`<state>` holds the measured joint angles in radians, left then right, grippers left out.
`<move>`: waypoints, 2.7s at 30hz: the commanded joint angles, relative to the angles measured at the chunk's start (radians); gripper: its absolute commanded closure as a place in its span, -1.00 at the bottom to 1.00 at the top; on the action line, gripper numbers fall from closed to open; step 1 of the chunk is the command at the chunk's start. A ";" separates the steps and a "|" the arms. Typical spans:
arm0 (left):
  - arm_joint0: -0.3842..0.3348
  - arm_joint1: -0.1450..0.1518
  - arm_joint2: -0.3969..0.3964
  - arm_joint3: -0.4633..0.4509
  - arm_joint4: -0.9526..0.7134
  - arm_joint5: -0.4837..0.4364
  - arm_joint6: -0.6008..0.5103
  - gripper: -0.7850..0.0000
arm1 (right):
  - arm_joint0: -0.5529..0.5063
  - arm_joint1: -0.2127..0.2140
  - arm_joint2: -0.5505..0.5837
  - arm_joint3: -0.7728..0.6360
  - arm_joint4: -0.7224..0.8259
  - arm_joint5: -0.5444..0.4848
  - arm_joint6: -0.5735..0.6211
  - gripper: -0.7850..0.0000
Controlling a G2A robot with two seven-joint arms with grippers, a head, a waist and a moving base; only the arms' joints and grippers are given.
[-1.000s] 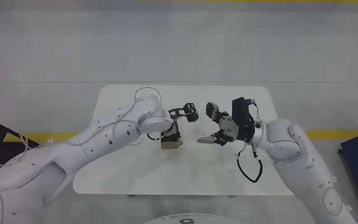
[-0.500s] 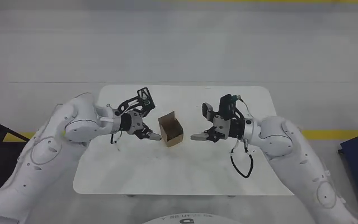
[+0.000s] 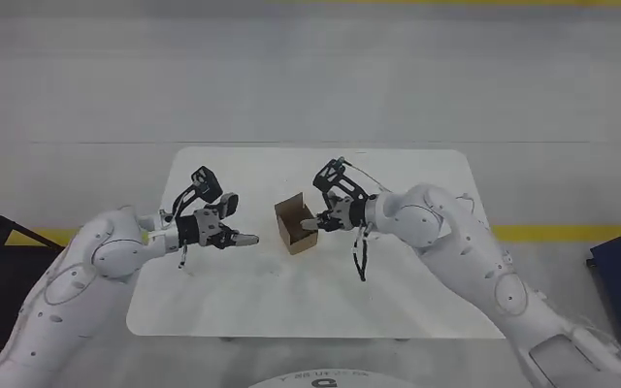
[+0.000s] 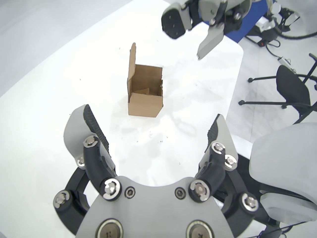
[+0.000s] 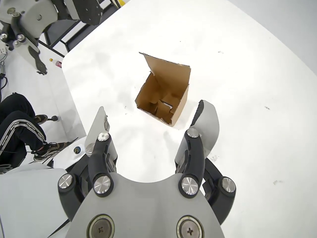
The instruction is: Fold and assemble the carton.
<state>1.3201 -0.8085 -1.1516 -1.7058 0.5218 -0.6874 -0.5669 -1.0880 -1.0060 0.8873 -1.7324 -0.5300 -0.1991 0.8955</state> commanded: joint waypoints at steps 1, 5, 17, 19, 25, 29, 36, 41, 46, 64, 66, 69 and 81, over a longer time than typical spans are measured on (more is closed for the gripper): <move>-0.004 -0.006 0.012 0.002 0.041 0.035 0.035 -1.00 | 0.025 -0.010 -0.027 0.032 0.001 0.015 0.006 -0.37; -0.021 -0.022 0.051 -0.002 0.119 0.092 0.103 -1.00 | 0.055 -0.024 -0.048 0.054 0.006 0.036 -0.005 -0.22; -0.181 -0.095 0.247 0.102 0.311 0.137 0.195 -1.00 | -0.183 0.037 0.186 -0.111 0.024 -0.133 -0.161 -0.41; -0.224 -0.115 0.291 0.132 0.314 0.147 0.188 -1.00 | -0.231 0.045 0.207 -0.143 0.009 -0.164 -0.172 -0.53; -0.357 -0.180 0.413 0.228 0.328 0.182 0.143 -0.58 | -0.301 0.058 0.251 -0.191 -0.006 -0.213 -0.191 -0.51; -0.405 -0.214 0.466 0.288 0.325 0.200 0.123 0.04 | -0.303 0.057 0.247 -0.179 -0.010 -0.222 -0.200 -0.47; -0.407 -0.232 0.464 0.337 0.219 0.150 0.114 1.00 | -0.252 0.044 0.184 -0.149 -0.022 -0.223 -0.170 0.04; -0.362 -0.213 0.404 0.311 0.141 0.128 0.088 1.00 | -0.201 0.029 0.110 -0.128 -0.042 -0.197 -0.130 0.33; -0.306 -0.192 0.345 0.252 0.065 0.126 0.027 1.00 | -0.161 0.014 0.048 -0.097 -0.049 -0.199 -0.106 0.47; -0.158 -0.162 0.254 0.060 0.141 0.357 -0.021 1.00 | -0.065 -0.022 -0.055 -0.034 -0.090 -0.077 -0.027 1.00; -0.158 -0.162 0.254 0.060 0.141 0.357 -0.021 1.00 | -0.065 -0.022 -0.055 -0.034 -0.090 -0.077 -0.027 1.00; -0.158 -0.162 0.254 0.060 0.141 0.357 -0.021 1.00 | -0.065 -0.022 -0.055 -0.034 -0.090 -0.077 -0.027 1.00; -0.100 -0.173 0.244 0.013 0.174 0.521 0.012 1.00 | -0.074 -0.033 -0.083 -0.046 -0.174 -0.006 -0.059 1.00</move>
<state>1.2184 -0.9810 -0.9078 -1.6922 0.6969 -0.1690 -0.5455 -1.1601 -1.0390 0.8044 -1.7775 -0.6983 -0.2111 0.8397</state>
